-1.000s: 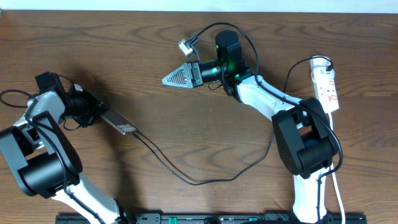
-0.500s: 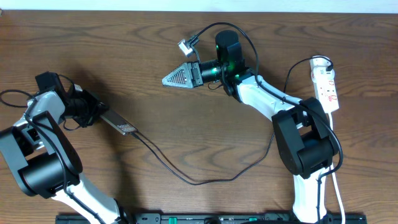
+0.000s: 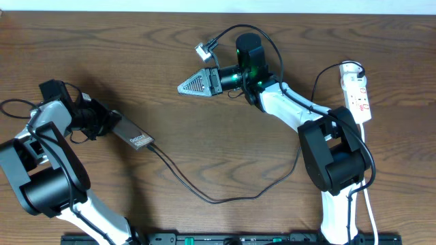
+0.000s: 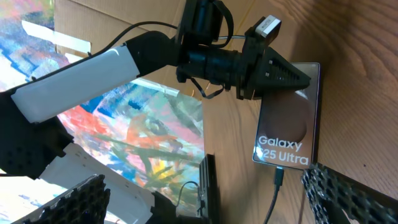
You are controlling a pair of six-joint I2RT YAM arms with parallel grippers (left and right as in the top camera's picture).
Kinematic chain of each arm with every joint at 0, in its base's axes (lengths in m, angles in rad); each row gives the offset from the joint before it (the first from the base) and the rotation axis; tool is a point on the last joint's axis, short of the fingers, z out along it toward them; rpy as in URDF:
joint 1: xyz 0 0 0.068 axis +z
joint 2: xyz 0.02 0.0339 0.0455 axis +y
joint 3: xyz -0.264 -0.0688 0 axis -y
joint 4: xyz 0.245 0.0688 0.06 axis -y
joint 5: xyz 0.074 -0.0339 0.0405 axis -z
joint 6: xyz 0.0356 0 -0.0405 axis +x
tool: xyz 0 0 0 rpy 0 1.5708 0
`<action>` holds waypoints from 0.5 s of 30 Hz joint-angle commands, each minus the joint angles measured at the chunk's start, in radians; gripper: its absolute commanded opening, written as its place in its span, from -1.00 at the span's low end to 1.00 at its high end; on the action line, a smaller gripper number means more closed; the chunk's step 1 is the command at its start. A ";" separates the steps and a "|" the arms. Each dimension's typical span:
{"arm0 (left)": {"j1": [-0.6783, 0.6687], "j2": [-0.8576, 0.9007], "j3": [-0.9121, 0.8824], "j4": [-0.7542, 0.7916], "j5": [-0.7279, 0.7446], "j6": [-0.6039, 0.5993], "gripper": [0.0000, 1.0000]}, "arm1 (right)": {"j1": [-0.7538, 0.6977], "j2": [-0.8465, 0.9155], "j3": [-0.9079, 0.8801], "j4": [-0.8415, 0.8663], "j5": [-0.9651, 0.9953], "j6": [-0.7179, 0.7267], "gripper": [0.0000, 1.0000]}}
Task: Plug charger to phone and switch on socket
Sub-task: 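Lower the cabled phone onto the table with the left gripper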
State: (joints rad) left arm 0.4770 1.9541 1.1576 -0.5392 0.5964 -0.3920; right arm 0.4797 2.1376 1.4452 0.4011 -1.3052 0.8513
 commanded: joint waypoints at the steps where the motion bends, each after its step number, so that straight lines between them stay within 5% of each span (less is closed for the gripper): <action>1: 0.000 0.003 -0.021 -0.018 -0.036 0.003 -0.50 | 0.000 0.006 0.011 -0.001 -0.010 -0.019 0.99; 15: 0.000 0.003 -0.021 -0.037 -0.037 0.003 -0.32 | 0.000 0.006 0.011 -0.001 -0.010 -0.018 0.98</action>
State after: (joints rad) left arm 0.4767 1.9488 1.1576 -0.5591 0.6041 -0.3920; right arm 0.4797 2.1376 1.4452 0.4011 -1.3052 0.8516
